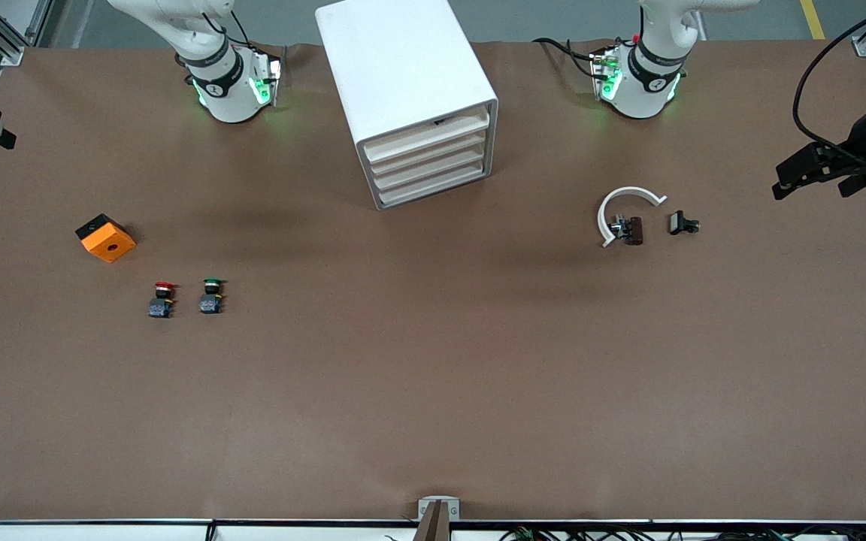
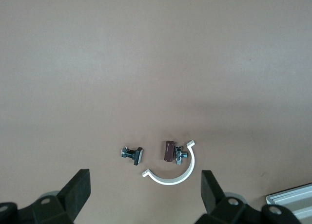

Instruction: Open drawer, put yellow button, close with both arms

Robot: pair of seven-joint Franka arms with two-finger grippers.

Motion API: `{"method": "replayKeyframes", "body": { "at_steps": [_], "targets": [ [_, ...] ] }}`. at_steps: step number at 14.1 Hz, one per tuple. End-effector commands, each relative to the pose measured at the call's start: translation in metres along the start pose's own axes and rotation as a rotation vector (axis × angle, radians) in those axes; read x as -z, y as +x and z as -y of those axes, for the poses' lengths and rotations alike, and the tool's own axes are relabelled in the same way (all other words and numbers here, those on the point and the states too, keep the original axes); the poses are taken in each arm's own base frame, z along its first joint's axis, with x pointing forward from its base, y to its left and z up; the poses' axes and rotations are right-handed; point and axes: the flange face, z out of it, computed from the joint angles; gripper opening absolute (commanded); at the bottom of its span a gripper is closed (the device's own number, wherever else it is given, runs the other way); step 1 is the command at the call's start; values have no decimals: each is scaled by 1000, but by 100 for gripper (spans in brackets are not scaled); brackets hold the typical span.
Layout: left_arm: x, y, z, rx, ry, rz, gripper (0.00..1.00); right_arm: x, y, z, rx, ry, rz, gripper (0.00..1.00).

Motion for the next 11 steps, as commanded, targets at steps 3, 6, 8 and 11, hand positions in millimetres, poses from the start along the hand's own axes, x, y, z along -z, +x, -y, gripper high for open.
{"method": "replayKeyframes", "body": {
  "at_steps": [3, 6, 8, 11],
  "targets": [
    [14, -10, -14, -33, 19, 23, 100, 1, -8, -1, -6, 1, -9, 100],
    [11, -8, -17, -36, 20, 31, 100, 2, -7, 1, 2, 0, -13, 100],
    [12, -7, -18, -41, 17, 28, 100, 2, -7, 1, 5, -1, -11, 100],
    [12, -7, -16, -35, 17, 27, 100, 2, -7, 2, 14, -13, -9, 100]
  ]
}}
